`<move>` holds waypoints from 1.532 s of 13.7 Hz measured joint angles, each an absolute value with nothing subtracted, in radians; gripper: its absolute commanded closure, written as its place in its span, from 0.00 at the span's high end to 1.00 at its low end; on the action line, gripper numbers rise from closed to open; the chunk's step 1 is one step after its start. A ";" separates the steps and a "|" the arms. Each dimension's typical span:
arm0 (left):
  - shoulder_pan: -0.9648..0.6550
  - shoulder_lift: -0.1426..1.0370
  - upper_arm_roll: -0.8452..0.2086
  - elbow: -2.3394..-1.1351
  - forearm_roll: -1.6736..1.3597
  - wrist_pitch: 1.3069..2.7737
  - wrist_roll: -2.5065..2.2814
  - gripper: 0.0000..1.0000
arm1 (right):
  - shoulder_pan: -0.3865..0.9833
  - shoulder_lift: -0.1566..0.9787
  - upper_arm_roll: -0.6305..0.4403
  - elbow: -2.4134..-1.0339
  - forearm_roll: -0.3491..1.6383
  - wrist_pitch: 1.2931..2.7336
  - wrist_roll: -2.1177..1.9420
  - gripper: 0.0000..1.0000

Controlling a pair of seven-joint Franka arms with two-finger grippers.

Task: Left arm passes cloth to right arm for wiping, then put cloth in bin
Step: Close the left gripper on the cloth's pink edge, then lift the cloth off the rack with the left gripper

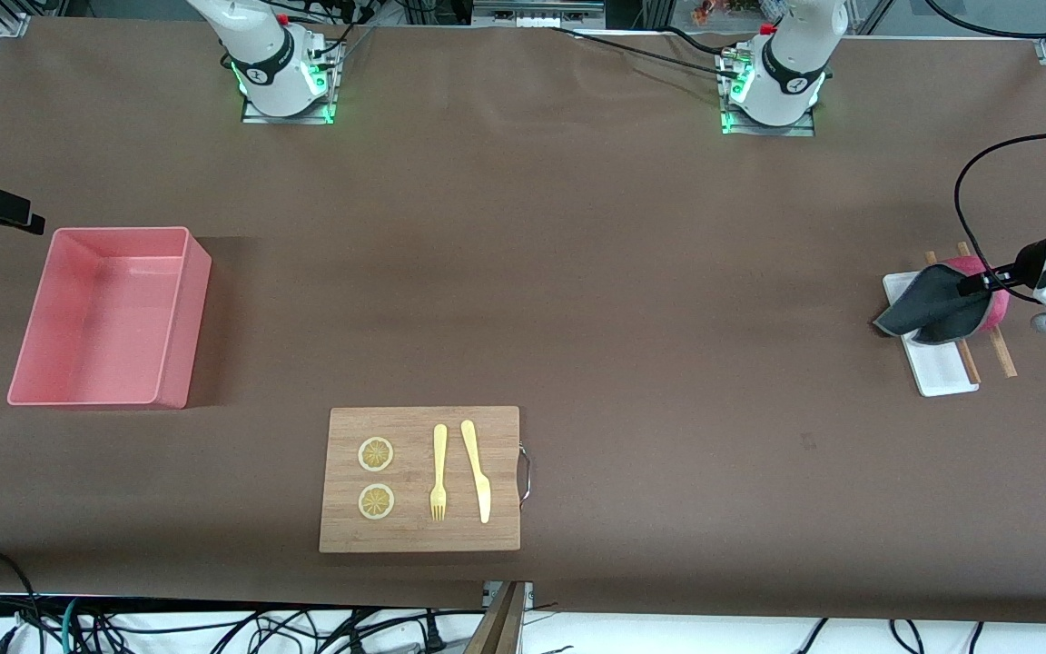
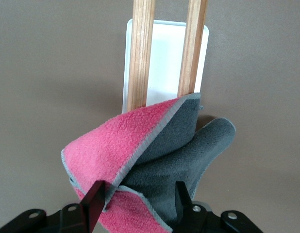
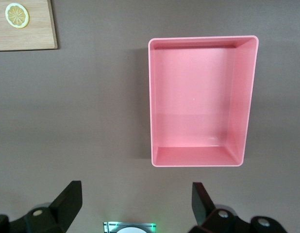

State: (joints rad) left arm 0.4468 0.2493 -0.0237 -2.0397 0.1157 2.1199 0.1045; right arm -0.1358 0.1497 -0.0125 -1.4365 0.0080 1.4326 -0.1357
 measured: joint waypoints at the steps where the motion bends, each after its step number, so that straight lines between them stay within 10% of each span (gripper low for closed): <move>1: 0.447 0.249 -0.024 -2.040 0.116 2.120 0.105 0.56 | -0.136 0.150 -0.012 -1.437 0.008 1.433 -0.136 1.00; 10: 0.448 0.245 -0.020 -2.038 0.124 2.096 0.105 0.01 | -0.134 0.151 -0.008 -1.437 0.010 1.433 -0.136 1.00; 21: 0.447 0.206 -0.028 -1.994 0.124 1.993 0.168 0.00 | -0.112 0.175 -0.003 -1.437 0.011 1.433 -0.136 1.00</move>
State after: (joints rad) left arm 0.4472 0.2060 -0.0283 -1.9943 0.1241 1.9932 0.1683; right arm -0.1120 0.1750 -0.0029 -1.4366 0.0111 1.4334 -0.1357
